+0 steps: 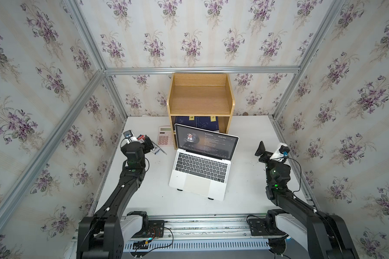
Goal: Close the laptop lid and set it aside
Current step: Close the lid of the laptop.
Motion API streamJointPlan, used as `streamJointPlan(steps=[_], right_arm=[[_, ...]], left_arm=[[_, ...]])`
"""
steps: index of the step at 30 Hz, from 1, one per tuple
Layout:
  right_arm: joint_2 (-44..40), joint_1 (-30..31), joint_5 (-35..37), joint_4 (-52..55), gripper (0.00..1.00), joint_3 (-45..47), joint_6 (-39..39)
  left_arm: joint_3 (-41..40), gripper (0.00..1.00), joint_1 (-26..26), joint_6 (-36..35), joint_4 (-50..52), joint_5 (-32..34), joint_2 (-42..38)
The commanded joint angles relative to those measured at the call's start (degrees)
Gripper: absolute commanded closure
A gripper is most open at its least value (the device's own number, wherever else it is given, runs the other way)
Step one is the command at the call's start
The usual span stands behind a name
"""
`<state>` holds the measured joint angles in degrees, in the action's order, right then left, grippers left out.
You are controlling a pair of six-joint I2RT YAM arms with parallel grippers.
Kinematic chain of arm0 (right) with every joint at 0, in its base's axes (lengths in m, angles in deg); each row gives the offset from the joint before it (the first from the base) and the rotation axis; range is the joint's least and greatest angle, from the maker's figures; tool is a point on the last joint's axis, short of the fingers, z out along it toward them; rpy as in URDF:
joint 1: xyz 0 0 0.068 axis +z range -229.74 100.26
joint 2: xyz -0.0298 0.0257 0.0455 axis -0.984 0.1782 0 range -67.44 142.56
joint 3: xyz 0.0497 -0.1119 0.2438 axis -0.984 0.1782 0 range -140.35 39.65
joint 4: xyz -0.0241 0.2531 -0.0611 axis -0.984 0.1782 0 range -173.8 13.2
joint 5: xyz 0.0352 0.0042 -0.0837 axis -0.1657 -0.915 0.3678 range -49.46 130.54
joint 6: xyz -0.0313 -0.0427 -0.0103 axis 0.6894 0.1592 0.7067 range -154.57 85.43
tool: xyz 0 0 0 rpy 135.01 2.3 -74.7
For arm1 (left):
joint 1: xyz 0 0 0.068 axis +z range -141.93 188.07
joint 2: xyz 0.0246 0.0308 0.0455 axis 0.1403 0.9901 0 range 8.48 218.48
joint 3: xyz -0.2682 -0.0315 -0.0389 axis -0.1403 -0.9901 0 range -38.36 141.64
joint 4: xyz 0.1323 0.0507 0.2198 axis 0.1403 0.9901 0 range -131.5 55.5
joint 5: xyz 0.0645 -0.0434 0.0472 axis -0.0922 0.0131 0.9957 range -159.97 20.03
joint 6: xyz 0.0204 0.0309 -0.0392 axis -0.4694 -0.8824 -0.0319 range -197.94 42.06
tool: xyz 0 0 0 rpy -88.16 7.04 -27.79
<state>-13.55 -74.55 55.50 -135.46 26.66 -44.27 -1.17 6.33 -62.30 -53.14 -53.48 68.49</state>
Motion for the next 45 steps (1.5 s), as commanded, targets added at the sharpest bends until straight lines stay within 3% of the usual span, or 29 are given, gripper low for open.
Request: streamJointPlan(steps=[1,2,8,10,12,15,18,20,24,28,31,35,38,45], right_arm=[[-7.5,0.0,-3.1,30.7,0.0,-6.9,-11.9],[-9.5,0.0,-3.9,38.1,0.0,-9.7,-14.3],[-14.6,0.0,-13.2,57.4,0.03,-25.1,-20.4],[-12.6,0.0,-14.1,64.0,0.03,-32.2,-21.3],[-9.8,0.0,-19.5,67.8,0.05,-38.3,-18.6],[-2.1,0.0,-33.7,74.5,0.07,-49.7,-16.6],[4.3,0.3,-39.9,79.8,0.12,-58.8,-17.0],[7.0,1.8,-39.1,82.7,0.18,-63.7,-16.5],[9.5,10.3,-29.1,84.2,0.25,-70.4,-15.1],[14.6,19.2,-17.9,87.6,0.28,-77.5,-14.4],[21.1,24.4,-14.9,91.4,0.37,-83.1,-14.0],[29.4,33.4,-5.4,97.4,0.48,-92.6,-12.3],[33.9,36.5,-2.5,100.1,0.54,-97.9,-12.3],[38.6,40.2,-1.2,100.1,0.58,-100.6,-12.5]], left_arm=[[3.7,0.0,0.2,16.4,29.2,-2.2,-4.7],[3.5,0.0,0.5,19.6,32.0,-3.5,-6.9],[-1.3,0.0,1.0,20.6,34.5,-30.6,-21.0],[-2.7,0.0,0.9,21.7,36.3,-33.6,-25.3],[-4.4,0.0,0.7,22.4,37.1,-36.3,-28.5],[-7.9,0.01,0.8,23.1,34.9,-45.8,-32.0],[-10.8,0.07,0.3,24.4,32.6,-50.9,-33.4],[-11.7,0.11,-0.3,24.8,33.4,-51.8,-34.1],[-13.8,0.15,-2.9,23.9,34.8,-51.7,-34.5],[-15.3,0.16,-7.0,25.0,35.4,-46.7,-34.0],[-15.5,0.18,-11.1,25.1,35.0,-43.9,-33.4],[-15.9,0.18,-16.7,23.6,35.7,-38.7,-31.9],[-15.6,0.17,-17.9,22.0,38.0,-37.4,-29.7],[-17.0,0.18,-18.3,22.2,38.0,-36.6,-26.0]])
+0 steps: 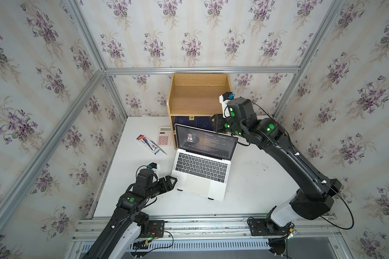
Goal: Close the laptop lid and set it aside
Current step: Close the lid of the laptop.
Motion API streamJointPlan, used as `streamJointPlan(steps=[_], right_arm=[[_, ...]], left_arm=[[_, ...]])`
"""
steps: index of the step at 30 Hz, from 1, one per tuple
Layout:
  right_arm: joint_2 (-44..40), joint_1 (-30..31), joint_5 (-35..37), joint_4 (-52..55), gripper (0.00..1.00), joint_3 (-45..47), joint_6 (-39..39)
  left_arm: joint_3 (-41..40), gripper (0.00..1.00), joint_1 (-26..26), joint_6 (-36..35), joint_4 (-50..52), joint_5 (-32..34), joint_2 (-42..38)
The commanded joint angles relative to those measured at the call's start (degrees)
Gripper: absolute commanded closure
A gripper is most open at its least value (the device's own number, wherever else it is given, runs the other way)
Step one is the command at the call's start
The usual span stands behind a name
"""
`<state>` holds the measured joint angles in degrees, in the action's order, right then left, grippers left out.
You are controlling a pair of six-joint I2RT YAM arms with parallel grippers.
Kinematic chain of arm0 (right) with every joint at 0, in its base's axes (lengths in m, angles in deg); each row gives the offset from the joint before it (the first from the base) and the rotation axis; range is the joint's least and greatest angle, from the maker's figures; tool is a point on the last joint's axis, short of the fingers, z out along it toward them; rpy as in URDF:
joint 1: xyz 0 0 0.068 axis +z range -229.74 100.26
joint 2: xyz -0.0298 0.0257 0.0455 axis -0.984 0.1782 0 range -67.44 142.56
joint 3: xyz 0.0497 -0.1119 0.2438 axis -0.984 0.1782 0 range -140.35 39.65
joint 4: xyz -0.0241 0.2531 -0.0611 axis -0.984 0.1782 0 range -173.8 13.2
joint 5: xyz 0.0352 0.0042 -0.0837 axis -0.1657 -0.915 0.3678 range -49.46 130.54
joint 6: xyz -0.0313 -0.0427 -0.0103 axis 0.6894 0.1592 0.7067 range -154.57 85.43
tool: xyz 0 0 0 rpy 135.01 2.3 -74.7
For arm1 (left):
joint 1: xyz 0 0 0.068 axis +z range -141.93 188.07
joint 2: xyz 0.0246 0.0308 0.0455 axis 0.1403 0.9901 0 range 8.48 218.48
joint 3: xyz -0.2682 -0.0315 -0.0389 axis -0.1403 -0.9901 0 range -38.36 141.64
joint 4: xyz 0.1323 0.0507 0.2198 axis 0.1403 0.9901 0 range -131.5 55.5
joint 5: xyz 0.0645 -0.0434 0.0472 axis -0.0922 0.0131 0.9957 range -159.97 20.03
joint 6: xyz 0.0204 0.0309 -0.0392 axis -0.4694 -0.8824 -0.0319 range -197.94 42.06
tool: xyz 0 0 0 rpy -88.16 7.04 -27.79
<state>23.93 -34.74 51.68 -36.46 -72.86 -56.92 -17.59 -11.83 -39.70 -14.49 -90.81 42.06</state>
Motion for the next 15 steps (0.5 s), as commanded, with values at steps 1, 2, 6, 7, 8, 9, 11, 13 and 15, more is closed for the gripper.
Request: streamJointPlan(steps=[1,2,6,7,8,9,11,13,15], right_arm=[[1.5,0.8,3.0,1.2,0.58,-1.3,0.2],[1.9,1.2,3.6,1.1,0.59,-1.4,0.3],[3.3,2.1,5.1,1.6,0.58,-1.4,0.8],[3.8,2.2,5.3,1.8,0.58,-1.4,1.0],[4.3,2.2,5.4,2.1,0.58,-1.4,1.1],[4.8,2.2,5.7,2.4,0.58,-1.6,1.2],[5.6,2.5,6.2,3.2,0.58,-2.0,1.3],[6.1,2.7,6.4,3.2,0.58,-1.9,1.7],[6.7,2.7,6.2,3.3,0.58,-1.7,2.2]], left_arm=[[-1.0,0.2,-0.2,-0.1,-1.3,0.6,0.5],[-1.2,0.21,-0.3,0.2,-1.7,0.6,0.6],[-0.8,0.22,-0.3,-0.4,-1.7,1.4,2.2],[-0.5,0.22,-0.3,-0.7,-1.4,1.7,2.9],[-0.2,0.22,-0.3,-0.8,-1.2,1.9,3.8],[0.1,0.23,-0.3,-0.9,-1.0,2.2,4.6],[0.6,0.24,-0.3,-1.2,-0.2,3.1,6.1],[1.4,0.24,-0.4,-2.5,1.7,5.4,7.2],[2.4,0.24,-0.4,-3.7,3.9,8.9,8.1]])
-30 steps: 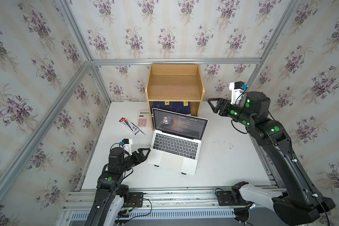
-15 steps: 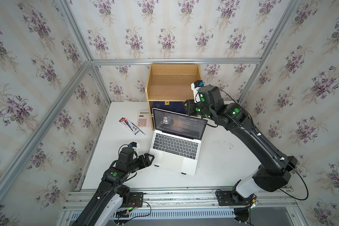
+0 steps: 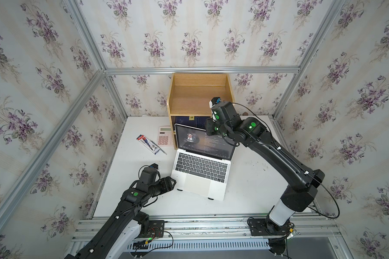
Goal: Close the laptop lid and set it aside
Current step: Close the lid of the laptop.
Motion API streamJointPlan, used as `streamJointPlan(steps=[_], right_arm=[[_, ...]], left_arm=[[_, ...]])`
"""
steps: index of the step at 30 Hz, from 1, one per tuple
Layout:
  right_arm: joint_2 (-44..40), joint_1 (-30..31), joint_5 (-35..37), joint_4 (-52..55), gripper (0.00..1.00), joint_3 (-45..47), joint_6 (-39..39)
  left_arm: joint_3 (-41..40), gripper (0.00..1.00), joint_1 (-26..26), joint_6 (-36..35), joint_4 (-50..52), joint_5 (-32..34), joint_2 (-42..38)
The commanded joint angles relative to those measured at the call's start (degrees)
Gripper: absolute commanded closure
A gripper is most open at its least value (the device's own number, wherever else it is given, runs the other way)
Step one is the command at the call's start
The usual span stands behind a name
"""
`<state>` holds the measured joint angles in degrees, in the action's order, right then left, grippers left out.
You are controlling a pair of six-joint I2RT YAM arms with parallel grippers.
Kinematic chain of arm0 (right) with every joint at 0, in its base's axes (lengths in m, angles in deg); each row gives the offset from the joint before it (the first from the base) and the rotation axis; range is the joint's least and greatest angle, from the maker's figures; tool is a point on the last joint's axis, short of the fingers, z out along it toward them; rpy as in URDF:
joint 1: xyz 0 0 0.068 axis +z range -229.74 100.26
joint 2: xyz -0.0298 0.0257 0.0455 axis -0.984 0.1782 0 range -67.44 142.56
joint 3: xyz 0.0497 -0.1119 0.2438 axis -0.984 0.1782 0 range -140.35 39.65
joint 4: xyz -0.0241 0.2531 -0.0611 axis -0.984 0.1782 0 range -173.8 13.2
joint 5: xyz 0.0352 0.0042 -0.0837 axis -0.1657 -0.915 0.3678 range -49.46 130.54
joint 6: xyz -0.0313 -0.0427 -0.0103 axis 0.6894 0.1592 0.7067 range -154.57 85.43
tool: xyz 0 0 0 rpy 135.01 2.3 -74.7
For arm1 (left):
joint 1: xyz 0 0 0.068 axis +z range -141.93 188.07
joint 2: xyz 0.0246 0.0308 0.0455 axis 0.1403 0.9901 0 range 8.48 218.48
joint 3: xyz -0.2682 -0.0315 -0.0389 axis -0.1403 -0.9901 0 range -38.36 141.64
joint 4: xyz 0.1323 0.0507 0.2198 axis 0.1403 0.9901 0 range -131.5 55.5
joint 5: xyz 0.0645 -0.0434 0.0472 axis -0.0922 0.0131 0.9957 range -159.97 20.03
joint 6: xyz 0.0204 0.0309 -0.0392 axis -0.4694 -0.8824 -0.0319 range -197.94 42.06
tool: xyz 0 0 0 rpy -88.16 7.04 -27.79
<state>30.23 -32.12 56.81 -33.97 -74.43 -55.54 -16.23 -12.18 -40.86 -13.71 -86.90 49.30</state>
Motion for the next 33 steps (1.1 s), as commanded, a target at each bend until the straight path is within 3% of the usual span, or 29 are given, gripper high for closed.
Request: streamJointPlan(steps=[1,10,14,17,25,33], right_arm=[[0.8,0.1,0.7,1.1,0.57,-0.1,1.0],[0.6,2.8,1.4,4.1,0.58,2.5,-0.2],[-1.5,4.6,-0.7,2.8,0.58,6.3,-1.6],[-2.2,6.2,-1.1,2.3,0.57,8.4,-2.5],[-6.0,9.8,-2.8,-1.7,0.57,16.6,-6.2],[-8.5,12.9,-7.6,-7.3,0.57,27.2,-8.3]], left_arm=[[1.5,0.24,0.0,-3.1,3.8,6.3,1.3],[3.8,0.23,0.0,-1.4,6.0,10.4,4.2],[9.2,0.23,0.0,2.3,16.1,20.2,1.6],[12.3,0.22,0.0,9.8,23.0,29.8,-1.6],[25.9,0.21,0.0,19.3,38.6,44.4,-6.6],[39.7,0.22,0.0,12.8,43.7,44.9,-7.5]])
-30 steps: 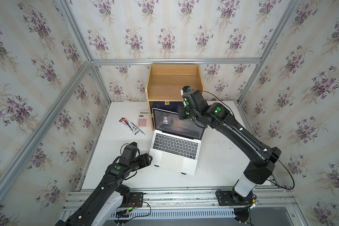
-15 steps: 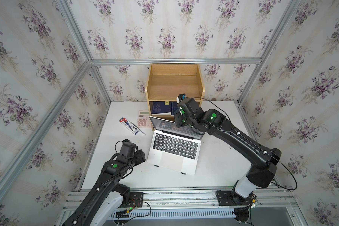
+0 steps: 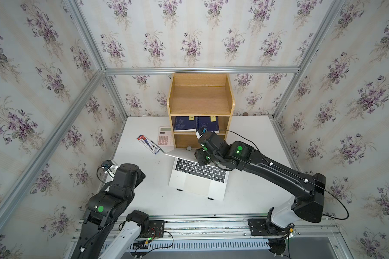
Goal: Close the laptop lid and set it aside
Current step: Close the lid of the laptop.
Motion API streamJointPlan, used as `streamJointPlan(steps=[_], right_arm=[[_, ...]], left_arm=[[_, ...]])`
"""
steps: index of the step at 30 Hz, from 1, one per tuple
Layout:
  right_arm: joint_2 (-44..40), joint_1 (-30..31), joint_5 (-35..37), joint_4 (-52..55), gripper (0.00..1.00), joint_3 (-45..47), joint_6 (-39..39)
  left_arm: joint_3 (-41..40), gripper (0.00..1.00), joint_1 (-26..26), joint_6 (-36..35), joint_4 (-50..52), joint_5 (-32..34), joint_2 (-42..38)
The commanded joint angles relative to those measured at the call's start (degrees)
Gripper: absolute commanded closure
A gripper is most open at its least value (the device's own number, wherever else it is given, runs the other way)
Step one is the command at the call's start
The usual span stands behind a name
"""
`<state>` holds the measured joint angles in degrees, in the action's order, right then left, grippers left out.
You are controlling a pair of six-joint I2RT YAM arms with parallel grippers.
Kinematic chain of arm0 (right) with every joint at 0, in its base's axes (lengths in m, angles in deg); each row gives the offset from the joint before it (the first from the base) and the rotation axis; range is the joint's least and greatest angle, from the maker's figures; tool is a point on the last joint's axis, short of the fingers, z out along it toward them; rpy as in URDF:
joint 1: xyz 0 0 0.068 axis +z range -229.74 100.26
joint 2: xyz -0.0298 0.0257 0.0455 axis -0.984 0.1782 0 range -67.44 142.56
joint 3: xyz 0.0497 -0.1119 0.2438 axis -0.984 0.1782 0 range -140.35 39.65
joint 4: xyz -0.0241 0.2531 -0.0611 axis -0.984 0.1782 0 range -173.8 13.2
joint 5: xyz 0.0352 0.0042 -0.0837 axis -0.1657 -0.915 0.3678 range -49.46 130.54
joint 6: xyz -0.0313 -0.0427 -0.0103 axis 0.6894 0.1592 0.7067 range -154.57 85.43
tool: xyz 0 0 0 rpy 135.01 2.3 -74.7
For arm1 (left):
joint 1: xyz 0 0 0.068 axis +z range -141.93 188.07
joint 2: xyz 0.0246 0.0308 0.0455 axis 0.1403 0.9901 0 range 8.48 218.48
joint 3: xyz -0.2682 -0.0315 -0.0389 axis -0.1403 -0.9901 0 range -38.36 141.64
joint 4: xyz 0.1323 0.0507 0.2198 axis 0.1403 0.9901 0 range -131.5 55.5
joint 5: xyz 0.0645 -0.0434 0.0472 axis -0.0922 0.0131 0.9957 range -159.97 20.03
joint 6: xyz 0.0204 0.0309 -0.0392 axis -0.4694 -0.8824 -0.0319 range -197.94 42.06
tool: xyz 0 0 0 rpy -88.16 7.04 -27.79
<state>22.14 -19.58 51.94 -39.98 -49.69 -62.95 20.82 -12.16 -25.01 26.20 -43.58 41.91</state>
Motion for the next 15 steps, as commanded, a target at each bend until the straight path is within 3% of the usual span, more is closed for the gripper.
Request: streamJointPlan(steps=[1,5,10,15], right_arm=[[-0.8,0.5,-3.3,-2.1,0.57,3.8,-1.2],[-2.0,0.6,-5.5,-6.4,0.57,9.7,-3.0],[-1.9,0.6,-8.2,-12.2,0.58,15.4,-4.2],[-1.1,0.7,-10.5,-20.0,0.6,21.5,-4.7]], left_arm=[[3.8,0.22,0.0,-4.2,3.6,0.9,-0.2],[6.5,0.22,0.0,-10.8,0.2,-6.2,-1.0],[5.5,0.22,0.0,-18.8,-8.8,-24.3,-1.0],[0.2,0.25,0.0,-20.5,-17.6,-39.3,1.3]])
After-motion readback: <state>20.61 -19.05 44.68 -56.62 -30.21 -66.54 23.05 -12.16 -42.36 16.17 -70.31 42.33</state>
